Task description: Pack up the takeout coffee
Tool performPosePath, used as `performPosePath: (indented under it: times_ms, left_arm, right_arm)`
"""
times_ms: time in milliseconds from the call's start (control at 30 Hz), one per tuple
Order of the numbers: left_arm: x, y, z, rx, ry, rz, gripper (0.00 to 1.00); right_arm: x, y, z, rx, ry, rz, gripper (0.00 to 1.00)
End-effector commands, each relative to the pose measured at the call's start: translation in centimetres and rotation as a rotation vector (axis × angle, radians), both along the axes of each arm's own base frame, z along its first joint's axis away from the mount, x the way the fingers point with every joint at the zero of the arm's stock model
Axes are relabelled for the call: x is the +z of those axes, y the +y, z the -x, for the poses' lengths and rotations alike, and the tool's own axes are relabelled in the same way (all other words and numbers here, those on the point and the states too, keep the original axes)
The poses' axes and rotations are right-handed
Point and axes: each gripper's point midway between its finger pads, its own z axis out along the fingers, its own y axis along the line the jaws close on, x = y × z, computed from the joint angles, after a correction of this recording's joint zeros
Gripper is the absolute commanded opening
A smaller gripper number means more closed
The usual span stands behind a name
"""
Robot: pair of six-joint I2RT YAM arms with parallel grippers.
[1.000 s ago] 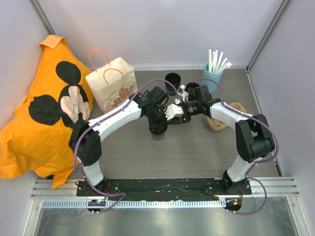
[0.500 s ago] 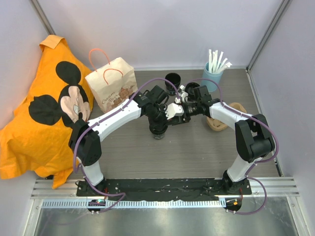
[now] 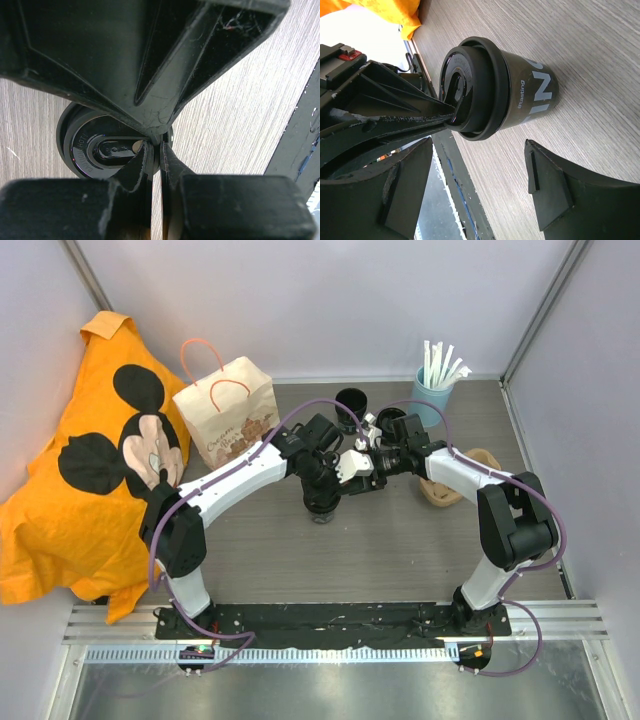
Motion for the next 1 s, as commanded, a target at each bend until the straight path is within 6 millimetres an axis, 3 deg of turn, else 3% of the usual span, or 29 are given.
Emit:
performPosePath:
  times_ms: [0, 600, 967]
  left_arm:
    - [0.3, 0.3, 0.2, 0.006, 0.001, -0.001, 0.0]
    - [1.3, 0.4, 0.0, 0.009, -0.038, 0.01, 0.0]
    - [2.3, 0.4, -0.2, 0.016, -0.05, 0.024, 0.0]
  right_arm:
    - [1.1, 0.5, -0.8, 0.008, -0.061, -0.014, 0.79]
    - [0.2, 0.4, -1.5, -0.016, -0.032, 0.005, 0.84]
    - [0.8, 0.5, -1.4, 0.012, 0.068, -0.103, 0.85]
